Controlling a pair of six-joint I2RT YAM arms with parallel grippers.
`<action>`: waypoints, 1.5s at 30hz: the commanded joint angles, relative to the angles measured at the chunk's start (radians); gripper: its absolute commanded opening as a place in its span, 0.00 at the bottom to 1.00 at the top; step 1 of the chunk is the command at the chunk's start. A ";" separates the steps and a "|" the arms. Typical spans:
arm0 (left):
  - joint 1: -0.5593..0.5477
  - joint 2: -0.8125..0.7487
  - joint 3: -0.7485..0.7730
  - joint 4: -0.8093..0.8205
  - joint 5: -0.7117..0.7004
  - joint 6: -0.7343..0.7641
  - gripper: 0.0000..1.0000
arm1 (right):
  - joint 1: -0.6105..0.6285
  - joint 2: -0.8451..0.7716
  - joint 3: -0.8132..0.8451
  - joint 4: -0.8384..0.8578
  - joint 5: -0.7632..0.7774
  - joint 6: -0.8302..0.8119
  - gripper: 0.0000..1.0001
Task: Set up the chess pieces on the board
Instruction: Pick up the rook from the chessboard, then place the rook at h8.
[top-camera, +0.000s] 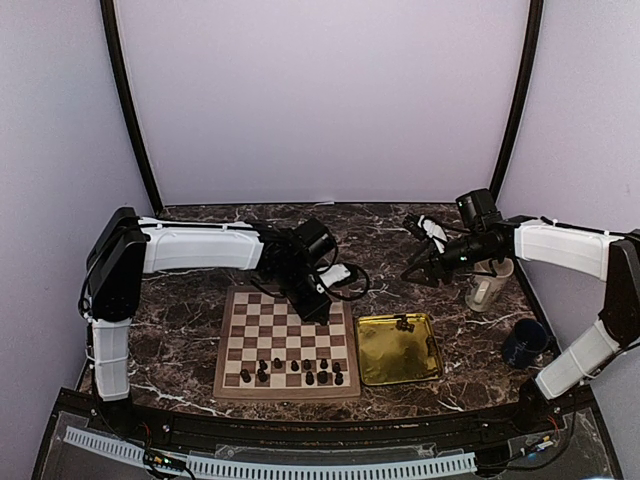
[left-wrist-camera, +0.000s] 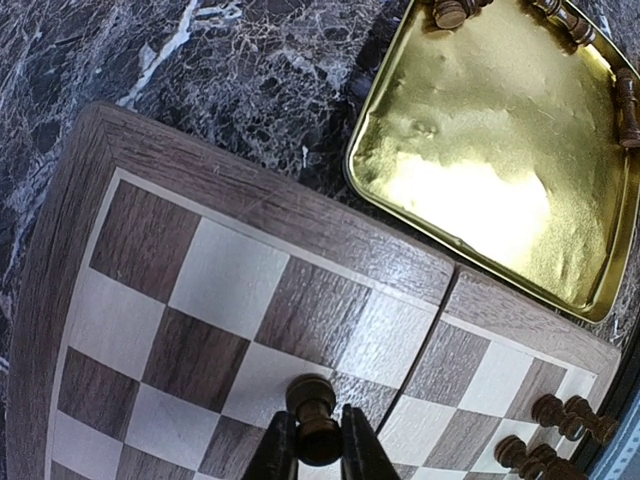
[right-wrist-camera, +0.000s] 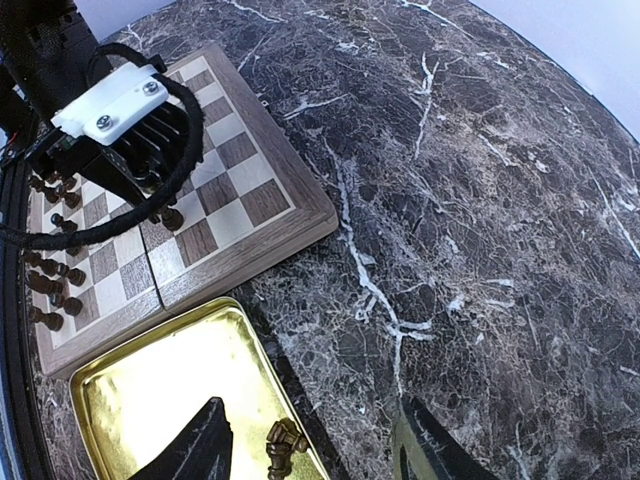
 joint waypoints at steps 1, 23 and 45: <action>-0.007 -0.043 0.020 -0.062 -0.008 -0.004 0.13 | 0.001 0.013 0.026 -0.007 -0.021 -0.010 0.55; -0.006 -0.640 -0.520 -0.299 -0.169 -0.401 0.13 | 0.001 0.009 0.040 -0.039 -0.060 -0.028 0.56; -0.008 -0.665 -0.692 -0.223 0.017 -0.441 0.16 | 0.001 0.033 0.044 -0.050 -0.051 -0.037 0.56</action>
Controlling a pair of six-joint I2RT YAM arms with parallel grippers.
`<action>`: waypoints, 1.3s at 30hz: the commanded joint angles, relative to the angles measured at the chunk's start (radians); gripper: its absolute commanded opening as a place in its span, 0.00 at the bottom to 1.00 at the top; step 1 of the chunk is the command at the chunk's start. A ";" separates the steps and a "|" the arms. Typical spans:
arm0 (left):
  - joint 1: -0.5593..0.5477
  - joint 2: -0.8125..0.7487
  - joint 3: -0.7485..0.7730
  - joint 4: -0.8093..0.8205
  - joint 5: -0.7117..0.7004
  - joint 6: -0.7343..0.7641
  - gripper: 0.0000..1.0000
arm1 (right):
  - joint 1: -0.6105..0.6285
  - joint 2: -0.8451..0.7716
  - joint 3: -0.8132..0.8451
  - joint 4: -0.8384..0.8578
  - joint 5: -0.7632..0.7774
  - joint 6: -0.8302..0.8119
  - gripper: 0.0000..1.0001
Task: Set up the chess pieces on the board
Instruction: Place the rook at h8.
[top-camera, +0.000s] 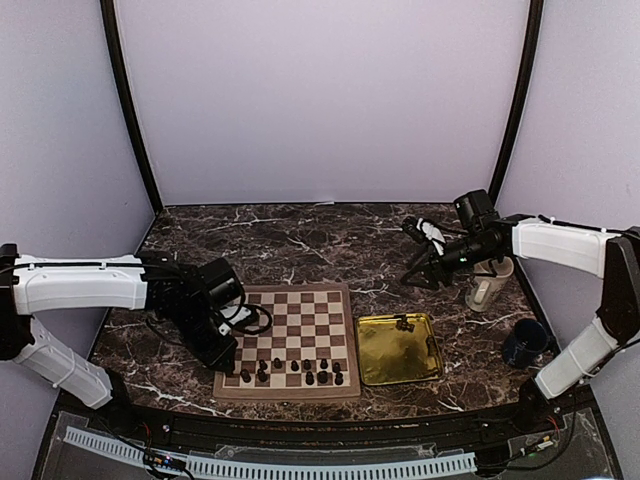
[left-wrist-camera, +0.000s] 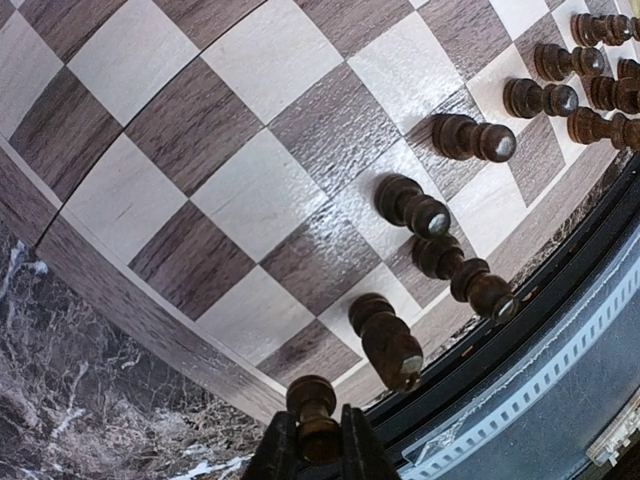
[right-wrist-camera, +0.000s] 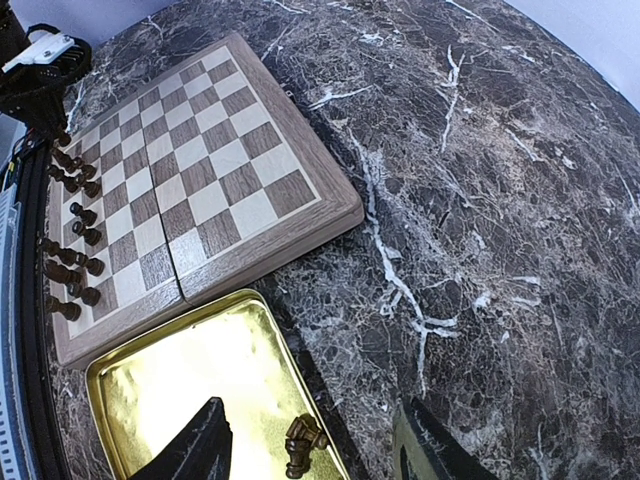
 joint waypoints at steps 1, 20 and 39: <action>-0.008 0.015 -0.015 0.004 0.026 -0.006 0.16 | 0.001 0.015 0.029 0.000 -0.009 -0.012 0.55; -0.008 0.068 0.010 -0.011 0.011 0.008 0.21 | 0.001 0.015 0.033 -0.010 -0.013 -0.015 0.56; -0.007 0.092 0.381 -0.041 -0.392 0.170 0.46 | 0.004 0.006 0.180 -0.225 0.088 -0.032 0.51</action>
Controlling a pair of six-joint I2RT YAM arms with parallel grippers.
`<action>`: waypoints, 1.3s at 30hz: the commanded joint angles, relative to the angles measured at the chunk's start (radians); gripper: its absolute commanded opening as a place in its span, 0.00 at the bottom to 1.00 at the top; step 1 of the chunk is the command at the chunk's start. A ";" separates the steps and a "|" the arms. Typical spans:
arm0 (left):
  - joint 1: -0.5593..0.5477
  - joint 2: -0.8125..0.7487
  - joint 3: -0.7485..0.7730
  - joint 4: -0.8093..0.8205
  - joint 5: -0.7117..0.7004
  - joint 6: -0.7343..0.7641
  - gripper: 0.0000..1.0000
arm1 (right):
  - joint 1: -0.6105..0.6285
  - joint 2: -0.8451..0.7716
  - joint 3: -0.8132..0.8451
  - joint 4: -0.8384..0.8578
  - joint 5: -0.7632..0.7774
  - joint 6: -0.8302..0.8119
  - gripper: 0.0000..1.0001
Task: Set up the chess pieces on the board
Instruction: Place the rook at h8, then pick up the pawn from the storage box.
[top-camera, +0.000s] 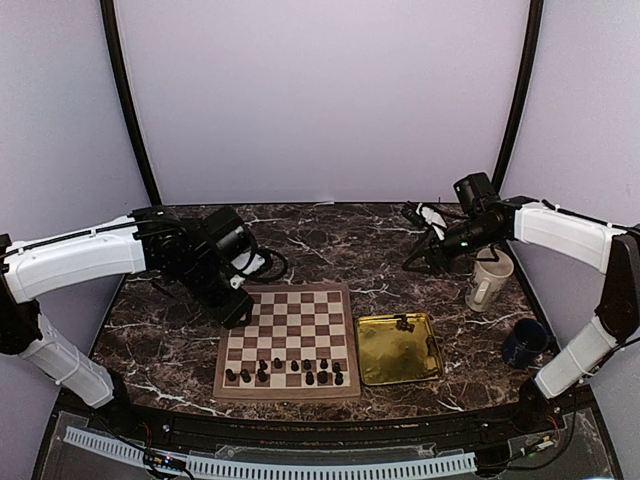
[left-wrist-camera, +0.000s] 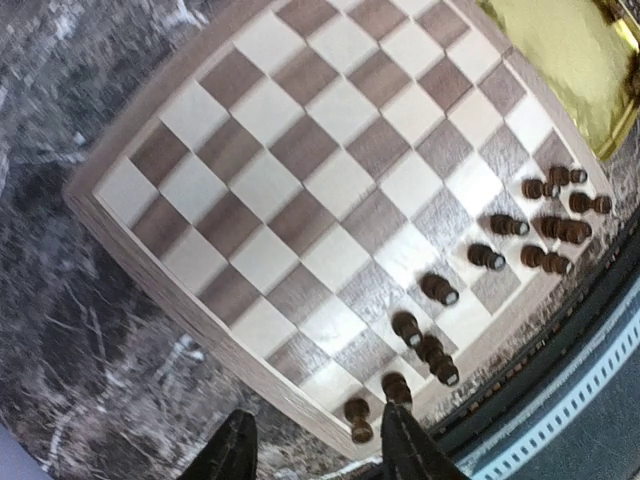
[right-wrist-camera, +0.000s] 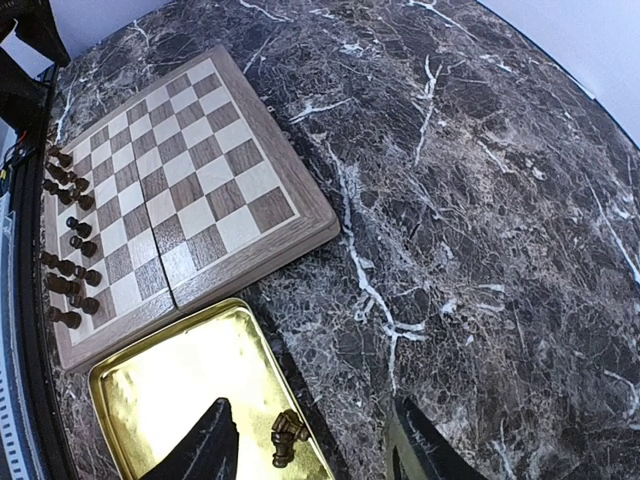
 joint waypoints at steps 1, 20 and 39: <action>-0.003 0.046 0.085 0.140 -0.199 0.096 0.46 | 0.007 -0.012 0.059 -0.130 0.065 -0.040 0.50; -0.003 0.221 0.073 0.821 0.058 0.186 0.48 | 0.154 0.121 -0.074 -0.192 0.363 -0.072 0.34; -0.003 0.205 -0.008 0.850 0.078 0.150 0.48 | 0.208 0.242 -0.069 -0.145 0.440 -0.058 0.23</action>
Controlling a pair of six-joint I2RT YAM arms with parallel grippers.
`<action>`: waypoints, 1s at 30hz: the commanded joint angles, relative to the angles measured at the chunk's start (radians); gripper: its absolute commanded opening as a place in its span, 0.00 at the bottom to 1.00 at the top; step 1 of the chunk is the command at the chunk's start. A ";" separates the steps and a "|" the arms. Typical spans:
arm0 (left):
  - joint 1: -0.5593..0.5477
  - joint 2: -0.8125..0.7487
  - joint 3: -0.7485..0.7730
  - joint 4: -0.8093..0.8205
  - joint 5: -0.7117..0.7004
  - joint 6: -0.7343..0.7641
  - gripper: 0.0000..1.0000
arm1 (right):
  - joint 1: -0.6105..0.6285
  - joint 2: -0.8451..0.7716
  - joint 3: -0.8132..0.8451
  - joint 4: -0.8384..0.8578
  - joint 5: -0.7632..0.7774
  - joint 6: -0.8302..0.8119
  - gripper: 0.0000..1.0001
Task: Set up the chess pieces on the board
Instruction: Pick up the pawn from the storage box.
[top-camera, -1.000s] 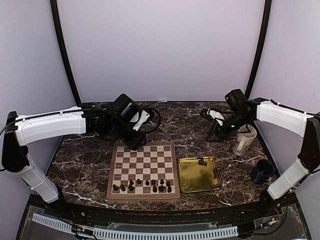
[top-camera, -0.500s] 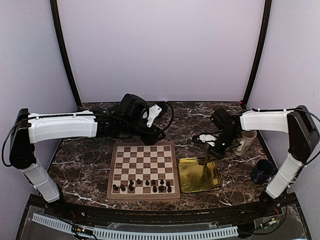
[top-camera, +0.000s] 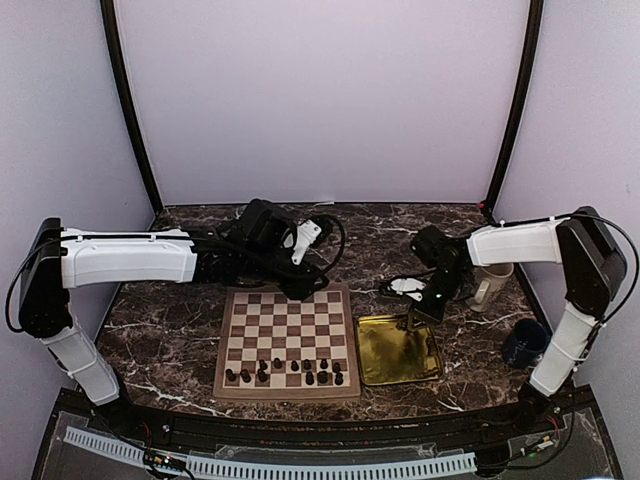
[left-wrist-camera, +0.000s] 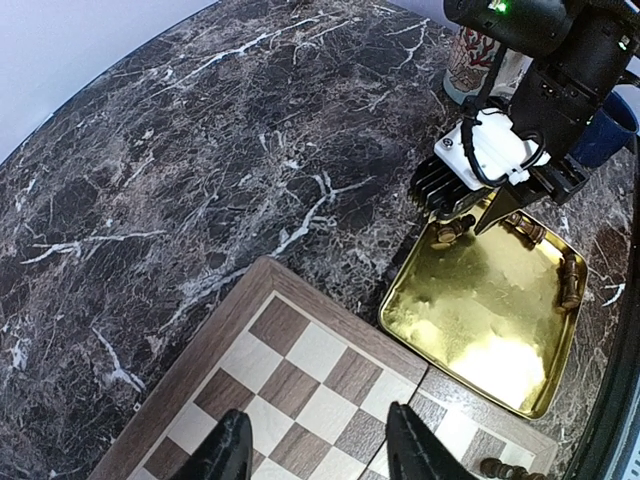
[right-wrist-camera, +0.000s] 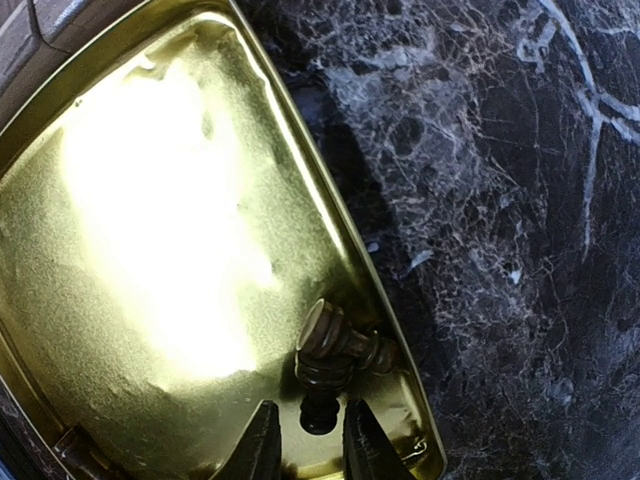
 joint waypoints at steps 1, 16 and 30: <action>-0.003 -0.022 -0.010 0.021 0.020 -0.017 0.48 | 0.011 0.028 0.006 0.025 0.030 0.007 0.23; -0.003 0.037 0.049 0.024 0.050 -0.058 0.48 | 0.039 -0.056 -0.042 0.013 0.033 -0.045 0.09; 0.080 0.269 0.216 0.188 0.518 -0.504 0.44 | 0.130 -0.272 0.005 -0.027 -0.022 -0.124 0.08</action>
